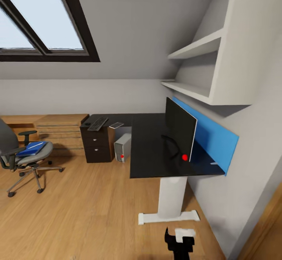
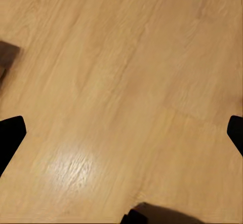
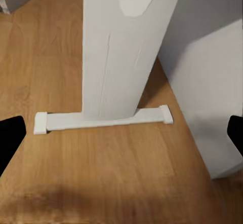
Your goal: In the bedroom, organize the workspace by keeping the computer under the desk, ensuring the monitor is on the desk, placing the keyboard on the desk next to the monitor, placing the mouse on the desk next to the keyboard, moving the folder from the swivel chair onto the desk next to the mouse, stacking the notebook on top of the folder with the pen on top of the notebook, and positioning the swivel chair next to the desk.
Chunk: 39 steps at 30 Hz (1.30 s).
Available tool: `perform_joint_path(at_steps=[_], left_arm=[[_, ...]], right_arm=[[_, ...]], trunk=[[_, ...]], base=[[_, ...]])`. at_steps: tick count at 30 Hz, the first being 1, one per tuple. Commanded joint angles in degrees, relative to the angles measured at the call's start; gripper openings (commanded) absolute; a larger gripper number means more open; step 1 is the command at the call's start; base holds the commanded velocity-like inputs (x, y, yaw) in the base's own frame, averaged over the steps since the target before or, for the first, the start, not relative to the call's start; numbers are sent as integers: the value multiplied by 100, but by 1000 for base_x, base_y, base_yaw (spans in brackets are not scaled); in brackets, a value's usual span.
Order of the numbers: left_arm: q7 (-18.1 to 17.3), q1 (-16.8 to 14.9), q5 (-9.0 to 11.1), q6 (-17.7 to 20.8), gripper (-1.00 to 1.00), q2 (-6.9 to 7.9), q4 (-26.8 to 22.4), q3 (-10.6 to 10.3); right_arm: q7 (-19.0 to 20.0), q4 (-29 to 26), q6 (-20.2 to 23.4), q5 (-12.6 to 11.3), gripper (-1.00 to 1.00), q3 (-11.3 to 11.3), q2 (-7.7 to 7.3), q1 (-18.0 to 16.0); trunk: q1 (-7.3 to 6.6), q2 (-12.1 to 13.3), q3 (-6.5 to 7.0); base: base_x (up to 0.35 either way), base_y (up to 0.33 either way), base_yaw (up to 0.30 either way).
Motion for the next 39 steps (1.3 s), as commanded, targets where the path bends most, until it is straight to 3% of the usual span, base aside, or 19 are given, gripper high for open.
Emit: perform_joint_path(at_steps=[1, 3, 4, 9, 13, 14, 16, 18, 19, 21, 30, 39], left_arm=[[21, -6, -8, -58, 100, 5, 74, -84], [-37, -4, -157, -177, 100, -5, 207, -189], [-69, -6, -270, -278, 100, -10, 343, -262], [-57, -5, -278, -522, 100, -19, 377, -268], [-65, -6, -284, -662, 100, -31, 431, -284], [-66, -5, -286, -680, 100, -41, 443, -296], [-64, -4, -289, -704, 100, -113, 465, -347], [-57, -4, -292, -710, 100, -139, 468, -356], [-45, -4, -295, -715, 100, -165, 470, -364], [-36, -4, -296, -720, 100, -194, 472, -375], [-52, -4, -297, -721, 100, -197, 473, -381], [-60, -3, -289, -721, 100, -197, 474, -382]], right_arm=[[-25, 212, -59, -14, 100, 40, -1, -10], [9, 416, -246, -18, 100, 27, -3, -8], [27, 844, -859, -22, 100, -6, -9, -8], [23, 892, -956, -52, 100, -25, 12, -10], [29, 904, -975, -225, 100, -26, 19, -10], [30, 903, -977, -343, 100, -30, 16, -10], [33, 899, -985, -987, 100, -26, 13, -10], [37, 895, -987, -1243, 100, -23, 15, -10], [51, 885, -989, -1564, 100, -20, 18, -10], [230, 878, -992, -1864, 100, -12, 17, -10], [1278, 907, -1015, -1896, 100, 25, -10, -10], [1383, 910, -1017, -1816, 100, 37, -6, -10]], trunk=[[1, -6, -6], [1, -6, -6], [1, -6, -9], [1, -6, -33], [1, -6, -54], [1, -6, -59], [1, -6, -68], [1, -6, -75], [1, -6, -77], [1, -6, -80], [1, -6, -89], [1, -6, -89]], base=[[-12, 327, 0], [-7, 329, 0], [0, 332, 67], [29, 332, 137], [116, 325, 200], [154, 316, 213], [149, 170, 228], [91, 95, 242], [41, 43, 260], [19, 20, 245], [106, 164, 64], [180, 286, 2]])
